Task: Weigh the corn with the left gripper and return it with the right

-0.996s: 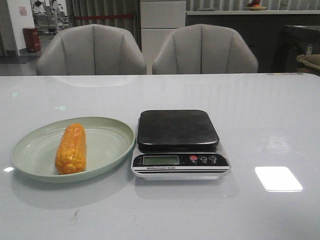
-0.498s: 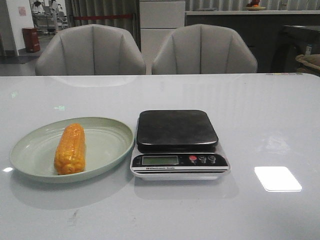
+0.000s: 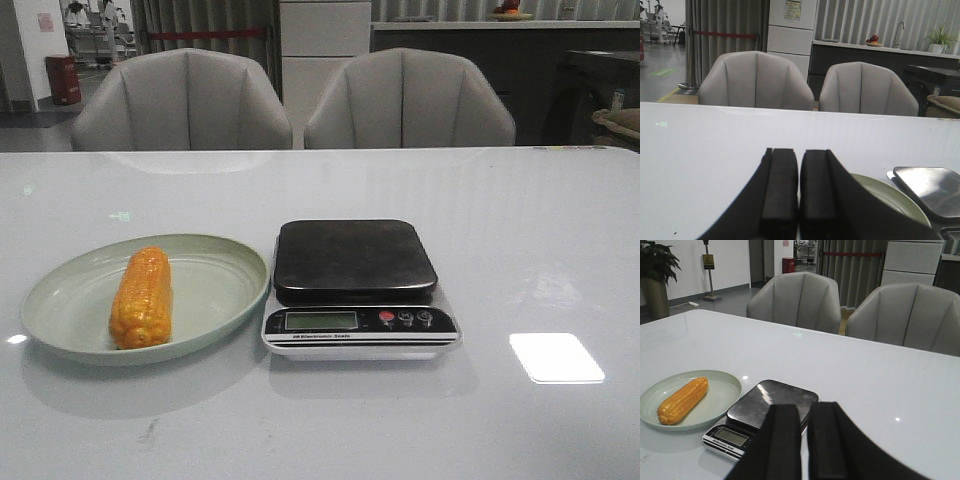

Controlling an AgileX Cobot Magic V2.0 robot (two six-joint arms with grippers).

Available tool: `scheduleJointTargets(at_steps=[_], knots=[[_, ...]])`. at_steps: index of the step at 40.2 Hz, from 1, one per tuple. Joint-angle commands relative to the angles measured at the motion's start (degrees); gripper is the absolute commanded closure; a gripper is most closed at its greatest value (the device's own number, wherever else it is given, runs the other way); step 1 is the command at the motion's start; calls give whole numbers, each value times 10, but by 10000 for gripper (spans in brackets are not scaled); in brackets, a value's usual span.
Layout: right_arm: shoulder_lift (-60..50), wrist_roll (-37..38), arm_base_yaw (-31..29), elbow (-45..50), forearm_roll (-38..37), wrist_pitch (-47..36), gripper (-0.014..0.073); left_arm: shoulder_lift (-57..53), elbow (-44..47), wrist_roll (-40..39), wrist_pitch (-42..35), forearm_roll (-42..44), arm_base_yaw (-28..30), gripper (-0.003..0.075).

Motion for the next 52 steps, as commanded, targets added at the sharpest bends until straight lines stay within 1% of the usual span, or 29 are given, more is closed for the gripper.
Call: scheduleJointTargets(at_steps=[1,28,30,32,34,39,42,46,52], knots=[[5,-4,-3,-16,7,-38,381,-12,0,-2,-46,-5,-3,588],[5,-4,-3,-10,4,-40,381,-12,0,-2,-46,-5,-3,589],[4,0,-7,-7,-25,-43,381,-12,0,-2,-46,-5,-3,588],[2,22,-18,-5,-58,-43,381,-12,0,-2,-46,-5,-3,588],[-1,62,-34,-5,-103,-43,381,-12,0,-2,-46,-5,-3,589],[-12,204,-93,10,-237,-51,381,-12,0,-2,-46,-5,-3,589],[-26,262,-118,32,-289,-70,381,-12,0,-2,-46,-5,-3,589],[-49,272,-129,64,-296,-102,381,-12,0,-2,-46,-5,-3,589],[-81,272,-127,101,-296,-107,381,-12,0,-2,-46,-5,-3,588]])
